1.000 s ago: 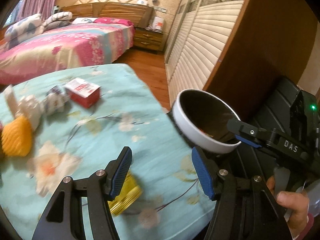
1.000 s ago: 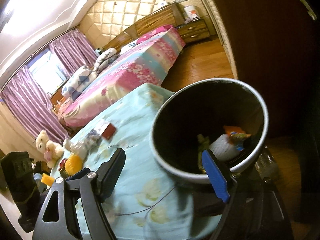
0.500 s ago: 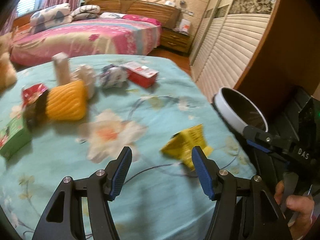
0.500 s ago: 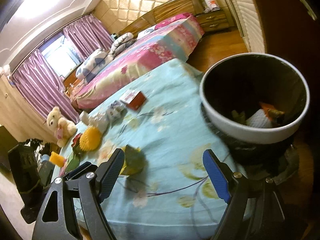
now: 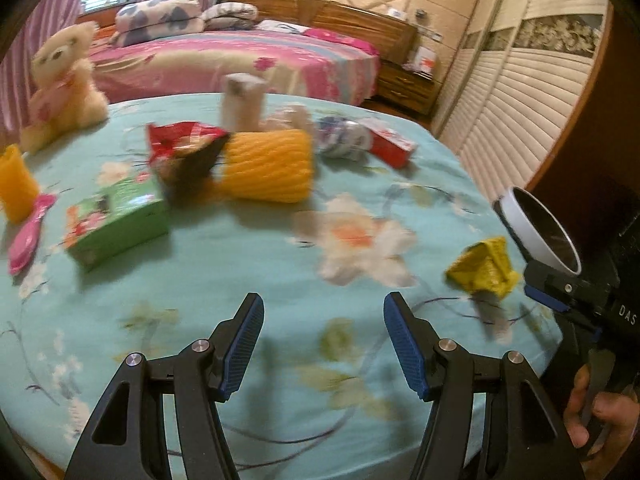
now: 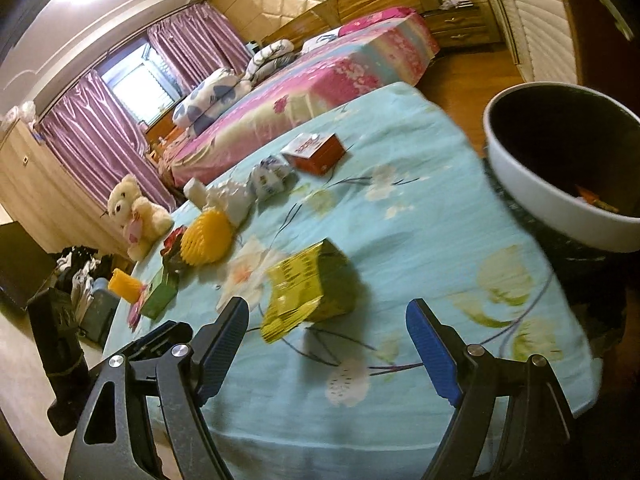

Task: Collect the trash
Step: 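Grasp the yellow snack packet with the right gripper while the left gripper grasps the green milk carton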

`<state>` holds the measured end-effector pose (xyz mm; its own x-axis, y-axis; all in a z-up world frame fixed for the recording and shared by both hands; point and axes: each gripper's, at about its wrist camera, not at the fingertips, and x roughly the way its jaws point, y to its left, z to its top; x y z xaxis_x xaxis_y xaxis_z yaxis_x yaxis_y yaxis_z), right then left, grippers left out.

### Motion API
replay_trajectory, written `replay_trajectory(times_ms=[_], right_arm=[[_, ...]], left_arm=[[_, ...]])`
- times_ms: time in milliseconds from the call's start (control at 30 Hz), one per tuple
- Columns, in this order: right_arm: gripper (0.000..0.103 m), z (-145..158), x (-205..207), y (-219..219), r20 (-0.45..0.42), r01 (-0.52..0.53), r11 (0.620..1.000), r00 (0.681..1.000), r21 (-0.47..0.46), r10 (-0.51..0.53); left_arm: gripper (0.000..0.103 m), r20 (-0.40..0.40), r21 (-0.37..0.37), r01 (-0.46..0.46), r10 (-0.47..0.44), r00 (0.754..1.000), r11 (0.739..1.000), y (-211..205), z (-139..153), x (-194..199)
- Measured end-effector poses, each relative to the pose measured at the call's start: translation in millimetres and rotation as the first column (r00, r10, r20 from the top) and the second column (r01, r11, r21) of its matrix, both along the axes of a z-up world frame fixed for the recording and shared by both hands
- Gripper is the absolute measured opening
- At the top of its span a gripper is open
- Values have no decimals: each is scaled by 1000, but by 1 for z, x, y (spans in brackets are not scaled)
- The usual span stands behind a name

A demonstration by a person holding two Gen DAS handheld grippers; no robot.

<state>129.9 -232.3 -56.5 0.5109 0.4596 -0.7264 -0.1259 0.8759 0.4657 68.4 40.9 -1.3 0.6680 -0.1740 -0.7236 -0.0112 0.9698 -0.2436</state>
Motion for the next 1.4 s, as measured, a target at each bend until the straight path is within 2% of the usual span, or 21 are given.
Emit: replay_trajectory(times_ms=[433,567,667,1033,1067,1133,1167,1200,1233,1333,1400], right_arm=[[83,-11,5,31,-6,-26,999,1000,-44,26],[82,-13,9,36,-10,-22,998,1000,-56,22],[82,-16,13,38,-17,-17,998,1000,-62,16],[81,-22,25,45,-17,-11,995,1000,-103,9],[80,-22,26,45,-13,-10,994,1000,-105,9],[62,-22,28,46,-5,-11,993,1000,-121,10],[56,-22,29,46,-7,-14,992,1000,-126,13],[53,-22,29,46,-6,-17,992,1000,-124,17],[51,-22,29,46,0,-20,992,1000,-125,20],[42,-18,26,48,22,-31,991,999,-130,35],[40,-15,26,48,30,-33,991,999,-127,37]], left_arm=[[70,-30,32,-160,161,986,987,91,-3,-11],[72,-38,50,-154,156,987,987,111,-2,1],[78,-31,72,-147,150,988,986,124,-1,13],[79,-88,155,-23,37,995,988,132,-25,69],[79,-87,157,-15,29,996,988,130,-26,71],[74,-64,170,-3,14,998,985,126,-25,71],[71,-52,178,1,8,999,984,123,-24,70],[60,-44,180,10,-3,999,984,120,-23,70],[57,-45,176,16,-8,999,984,118,-24,68],[54,-40,169,-8,15,999,985,112,-27,61],[54,-30,138,-14,18,999,990,106,-26,55]])
